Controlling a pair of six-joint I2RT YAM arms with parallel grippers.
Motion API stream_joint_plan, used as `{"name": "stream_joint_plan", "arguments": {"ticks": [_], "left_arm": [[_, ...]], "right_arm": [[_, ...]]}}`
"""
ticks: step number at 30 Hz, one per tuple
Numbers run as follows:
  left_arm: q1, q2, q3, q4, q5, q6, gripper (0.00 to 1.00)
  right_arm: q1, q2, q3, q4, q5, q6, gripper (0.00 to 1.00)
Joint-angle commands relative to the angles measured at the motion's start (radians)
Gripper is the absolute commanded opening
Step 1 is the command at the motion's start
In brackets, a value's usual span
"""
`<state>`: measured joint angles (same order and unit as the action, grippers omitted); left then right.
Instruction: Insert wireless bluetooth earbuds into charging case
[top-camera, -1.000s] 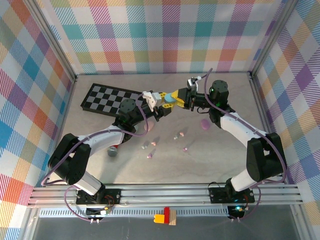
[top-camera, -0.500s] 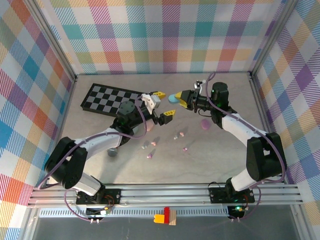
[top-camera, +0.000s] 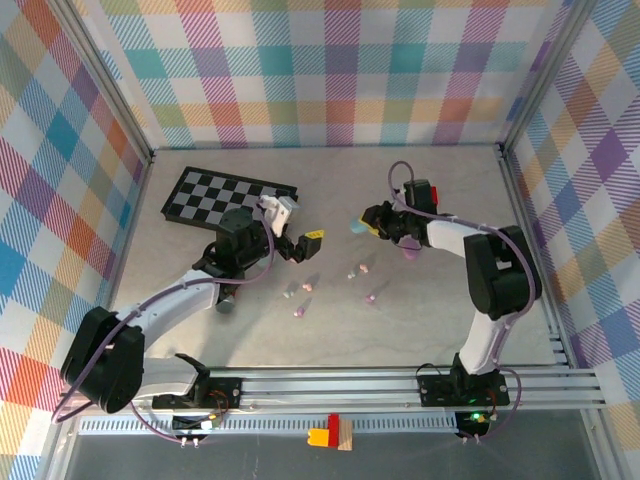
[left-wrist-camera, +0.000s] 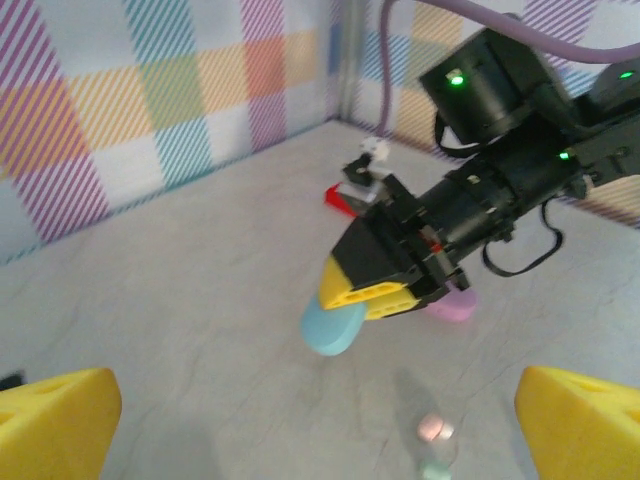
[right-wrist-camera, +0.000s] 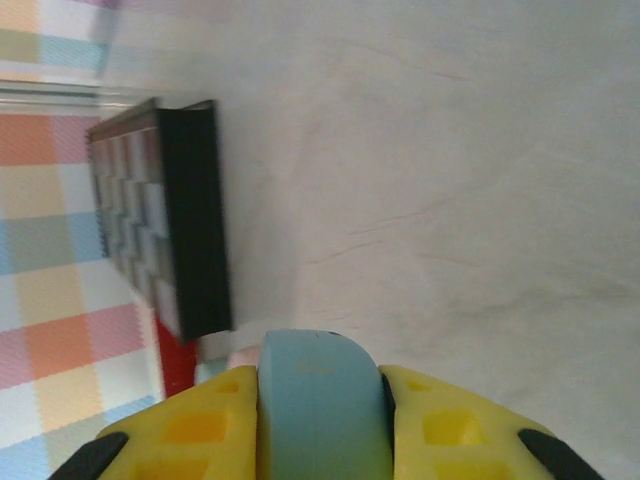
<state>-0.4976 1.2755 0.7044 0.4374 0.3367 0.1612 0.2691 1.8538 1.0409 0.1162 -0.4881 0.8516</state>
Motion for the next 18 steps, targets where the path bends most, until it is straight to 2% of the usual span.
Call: {"name": "stream_joint_plan", "arguments": {"ticks": [1,7,14,18], "left_arm": [[0.025,-0.029,0.021,-0.15,-0.082,-0.02,1.0],[0.048,0.005,0.103,-0.386,-0.16,0.022,1.0],[0.048,0.098,0.182,-0.531,-0.248,0.06,1.0],[0.047,0.182,0.241,-0.6,-0.287,0.055,0.99]], "right_arm": [[-0.001,0.044,0.034,0.006,0.041,-0.018,0.15],[-0.003,0.086,0.025,-0.002,0.087,-0.026,0.22],[-0.019,0.013,0.016,-0.067,0.159,-0.081,0.57],[-0.021,-0.067,0.017,-0.124,0.194,-0.129,0.69]]}}
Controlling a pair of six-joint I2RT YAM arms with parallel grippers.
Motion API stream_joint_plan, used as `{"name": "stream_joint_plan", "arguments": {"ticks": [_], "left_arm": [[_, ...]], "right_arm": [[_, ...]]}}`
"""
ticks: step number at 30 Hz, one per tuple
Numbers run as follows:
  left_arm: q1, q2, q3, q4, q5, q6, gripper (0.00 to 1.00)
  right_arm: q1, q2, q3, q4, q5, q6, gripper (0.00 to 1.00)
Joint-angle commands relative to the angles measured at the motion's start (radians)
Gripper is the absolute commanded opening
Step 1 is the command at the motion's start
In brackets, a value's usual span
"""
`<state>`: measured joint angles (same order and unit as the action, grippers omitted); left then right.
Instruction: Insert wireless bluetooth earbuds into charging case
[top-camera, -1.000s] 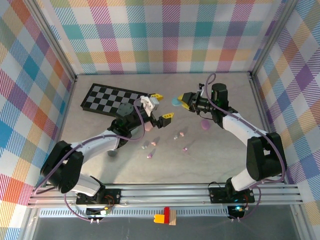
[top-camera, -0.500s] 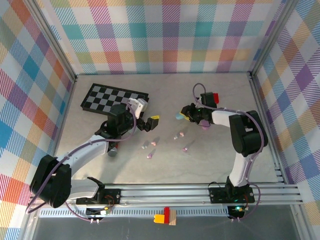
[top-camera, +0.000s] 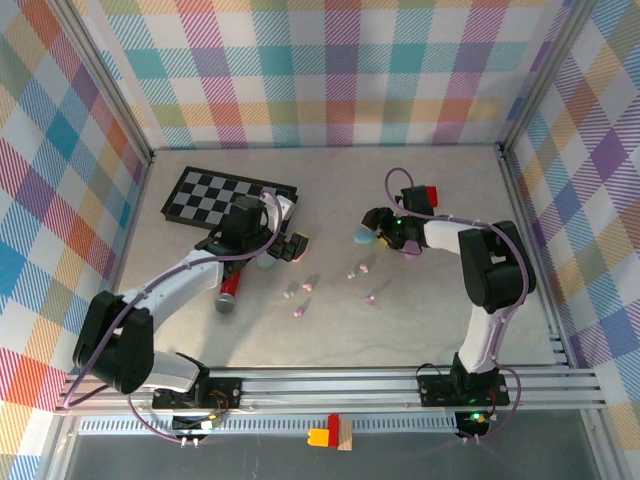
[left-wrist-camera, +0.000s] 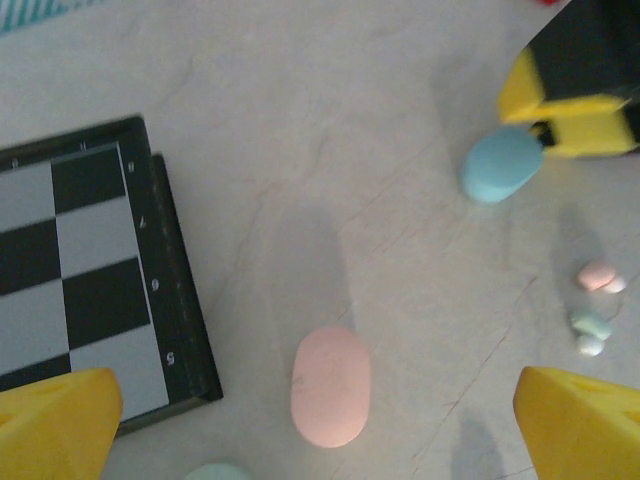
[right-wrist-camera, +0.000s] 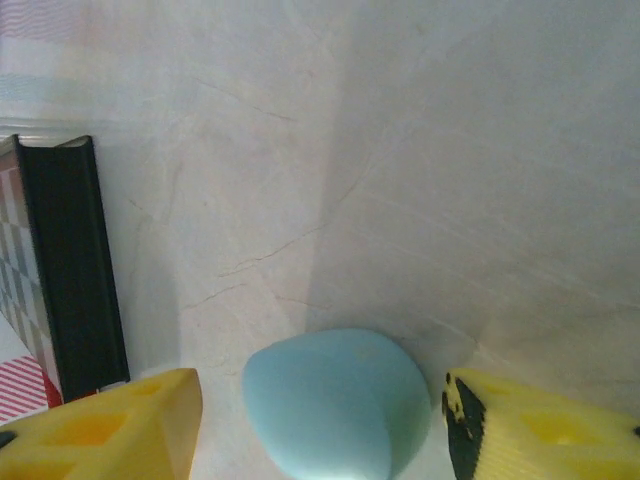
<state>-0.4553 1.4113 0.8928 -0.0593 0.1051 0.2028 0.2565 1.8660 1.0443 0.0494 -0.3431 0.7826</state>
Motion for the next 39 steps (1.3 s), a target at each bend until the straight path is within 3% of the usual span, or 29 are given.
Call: {"name": "stream_joint_plan", "arguments": {"ticks": [1,9,18,25,39], "left_arm": [[0.002,0.07,0.069,-0.124,-0.065,0.018,0.98],[-0.035,0.258,0.233,-0.319,-0.118,0.034,0.85],[-0.061,0.41,0.346,-0.411,-0.094,0.031,0.83],[-0.072,0.484,0.377,-0.416,-0.102,0.03,0.79],[-0.086,0.549,0.416,-0.463,-0.133,0.039,0.61]], "right_arm": [[-0.009,-0.098,0.01,-0.063,0.05,-0.069,0.72],[-0.008,-0.271,-0.035,-0.135,0.055,-0.121,0.76],[-0.009,-0.41,-0.067,-0.169,0.025,-0.11,0.76],[-0.008,-0.433,-0.072,-0.184,0.033,-0.116,0.76],[-0.013,-0.43,-0.09,-0.149,-0.01,-0.088,0.76]]}}
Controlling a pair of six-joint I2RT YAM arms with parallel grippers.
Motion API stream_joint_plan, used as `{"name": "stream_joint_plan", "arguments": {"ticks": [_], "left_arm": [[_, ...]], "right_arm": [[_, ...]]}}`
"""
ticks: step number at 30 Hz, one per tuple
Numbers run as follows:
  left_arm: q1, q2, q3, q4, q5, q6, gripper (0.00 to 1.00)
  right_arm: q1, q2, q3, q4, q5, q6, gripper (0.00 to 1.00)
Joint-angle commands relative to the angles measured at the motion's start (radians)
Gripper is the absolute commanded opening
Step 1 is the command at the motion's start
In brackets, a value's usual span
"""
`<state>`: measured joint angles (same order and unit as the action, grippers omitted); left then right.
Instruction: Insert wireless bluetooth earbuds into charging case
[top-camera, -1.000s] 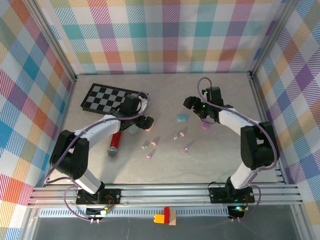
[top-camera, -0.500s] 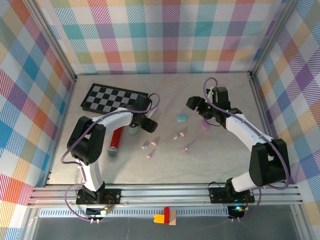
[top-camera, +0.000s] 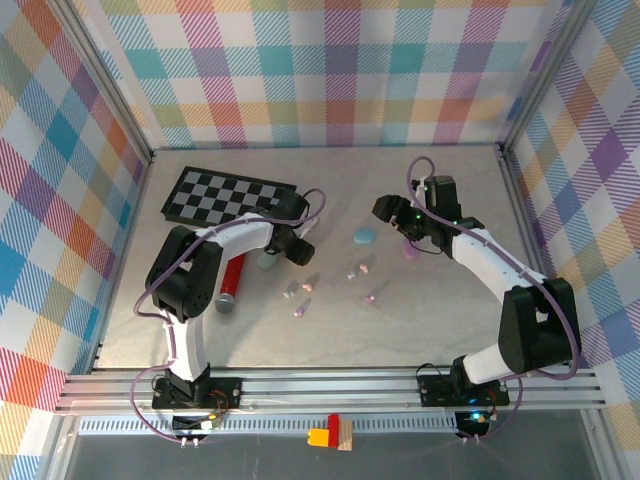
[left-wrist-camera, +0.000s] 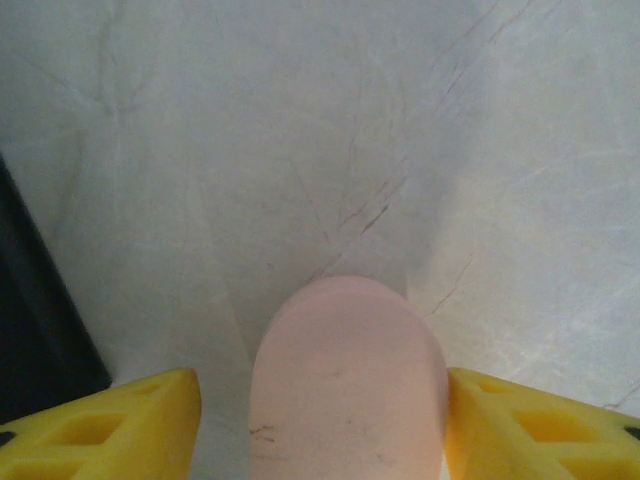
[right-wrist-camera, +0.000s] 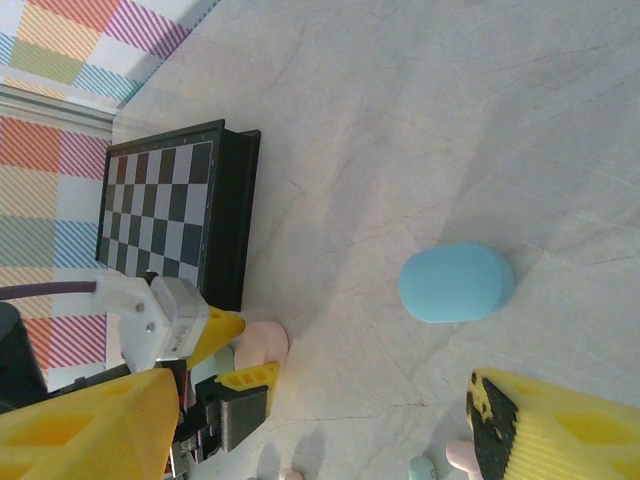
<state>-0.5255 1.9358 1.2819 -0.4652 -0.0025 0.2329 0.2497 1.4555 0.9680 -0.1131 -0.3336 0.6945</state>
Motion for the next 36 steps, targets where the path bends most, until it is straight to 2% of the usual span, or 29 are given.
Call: {"name": "stream_joint_plan", "arguments": {"ticks": [1,3,12,18,23,31,36], "left_arm": [[-0.019,0.03,0.029,-0.063,-0.03,0.011,0.61],[-0.024,0.04,0.035,-0.071,-0.04,0.016,0.59],[-0.031,0.017,0.022,-0.04,-0.035,0.019,0.35],[-0.034,-0.074,-0.024,0.028,0.011,0.01,0.35],[-0.036,-0.209,-0.124,0.262,0.149,-0.008,0.36],[-0.073,-0.372,-0.283,0.599,0.377,0.11,0.36],[-0.104,-0.402,-0.304,0.634,0.423,0.183,0.36]], "right_arm": [[-0.007,-0.02,-0.015,0.015,-0.021,0.001,0.76],[-0.006,-0.017,-0.018,0.018,-0.024,0.0,0.75],[-0.008,-0.024,-0.021,0.025,-0.042,0.012,0.76],[-0.008,-0.053,-0.018,0.002,-0.085,-0.009,0.76],[-0.007,-0.067,-0.009,-0.083,-0.164,-0.066,0.75],[-0.004,-0.065,0.008,-0.185,-0.372,-0.125,0.76],[0.007,-0.067,0.017,-0.221,-0.442,-0.152,0.76]]}}
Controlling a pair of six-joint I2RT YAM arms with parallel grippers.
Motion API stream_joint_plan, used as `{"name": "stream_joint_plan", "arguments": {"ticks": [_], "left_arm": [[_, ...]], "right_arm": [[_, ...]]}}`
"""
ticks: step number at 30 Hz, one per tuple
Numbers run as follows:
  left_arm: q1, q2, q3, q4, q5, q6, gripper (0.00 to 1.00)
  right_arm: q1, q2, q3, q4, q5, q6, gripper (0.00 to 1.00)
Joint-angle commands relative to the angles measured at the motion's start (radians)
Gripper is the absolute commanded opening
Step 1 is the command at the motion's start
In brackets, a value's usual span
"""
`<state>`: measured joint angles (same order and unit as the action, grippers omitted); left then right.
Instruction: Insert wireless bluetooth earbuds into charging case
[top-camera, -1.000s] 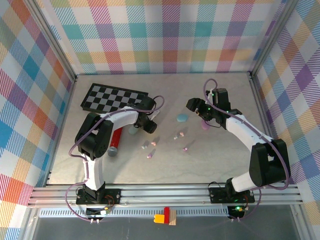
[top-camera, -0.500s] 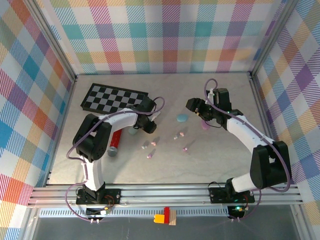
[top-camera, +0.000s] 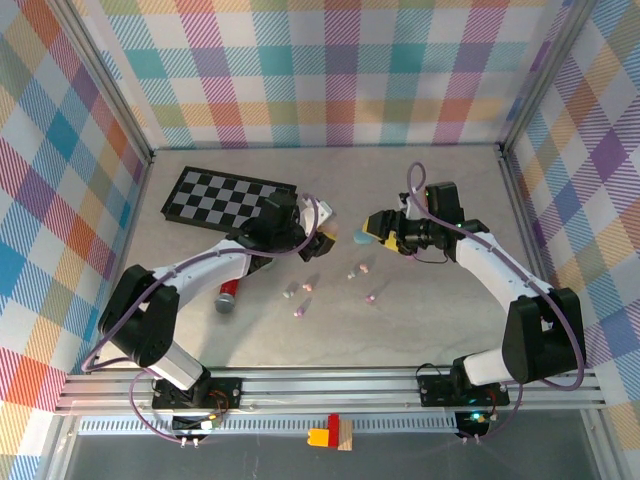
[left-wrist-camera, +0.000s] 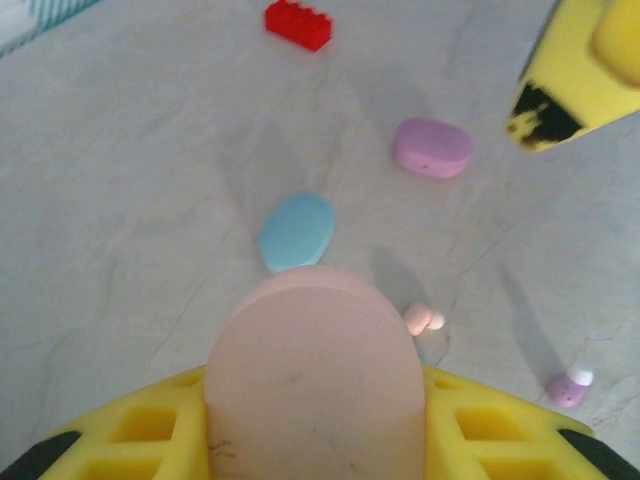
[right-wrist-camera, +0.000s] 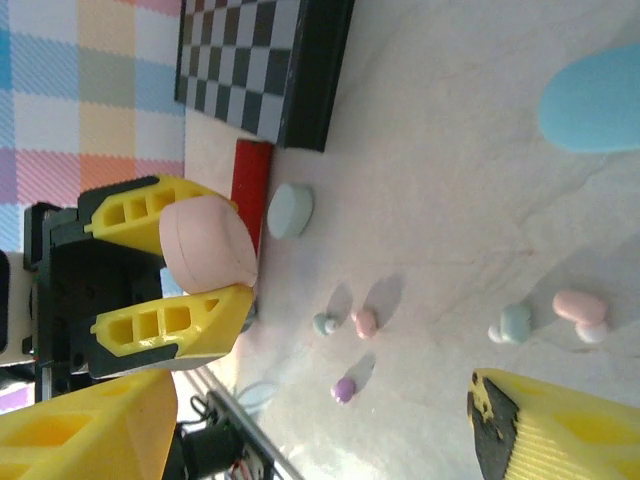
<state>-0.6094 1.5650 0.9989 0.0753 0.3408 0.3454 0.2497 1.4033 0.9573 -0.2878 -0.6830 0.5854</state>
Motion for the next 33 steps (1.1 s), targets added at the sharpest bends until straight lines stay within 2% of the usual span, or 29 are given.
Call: {"name": "stream_joint_plan", "arguments": {"ticks": [1,5,14,22,33], "left_arm": [[-0.028,-0.038,-0.029,0.107,0.079,0.079,0.36],[-0.057,-0.043,-0.036,0.121,0.079,0.115,0.36],[-0.1,-0.058,-0.036,0.095,0.083,0.164,0.36],[-0.107,-0.072,-0.03,0.08,0.087,0.169,0.36],[-0.109,-0.074,-0.03,0.044,0.09,0.198,0.37]], "right_arm": [[0.011,-0.011,0.03,-0.048,-0.109,-0.044,0.76],[0.034,0.01,0.053,-0.044,-0.163,-0.045,0.76],[0.097,0.069,0.107,-0.051,-0.151,-0.051,0.74],[0.126,0.11,0.12,-0.058,-0.149,-0.042,0.57],[0.129,0.089,0.113,-0.065,-0.095,-0.049,0.26]]}}
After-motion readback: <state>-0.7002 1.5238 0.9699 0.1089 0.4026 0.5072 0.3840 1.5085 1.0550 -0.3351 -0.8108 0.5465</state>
